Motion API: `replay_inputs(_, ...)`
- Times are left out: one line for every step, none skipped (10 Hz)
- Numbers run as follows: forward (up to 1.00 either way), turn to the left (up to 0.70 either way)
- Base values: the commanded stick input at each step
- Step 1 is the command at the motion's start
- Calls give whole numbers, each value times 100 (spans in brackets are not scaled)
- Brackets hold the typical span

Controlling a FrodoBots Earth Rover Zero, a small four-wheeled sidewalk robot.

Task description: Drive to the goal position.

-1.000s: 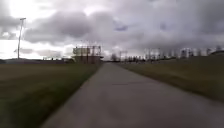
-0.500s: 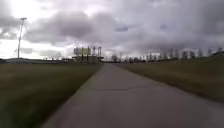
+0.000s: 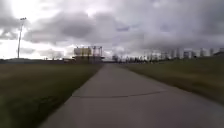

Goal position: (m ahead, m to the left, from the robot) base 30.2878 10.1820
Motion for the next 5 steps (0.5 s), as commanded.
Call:
replay_inputs(100,1)
replay_inputs(100,1)
replay_inputs(100,1)
replay_inputs(100,1)
replay_inputs(100,1)
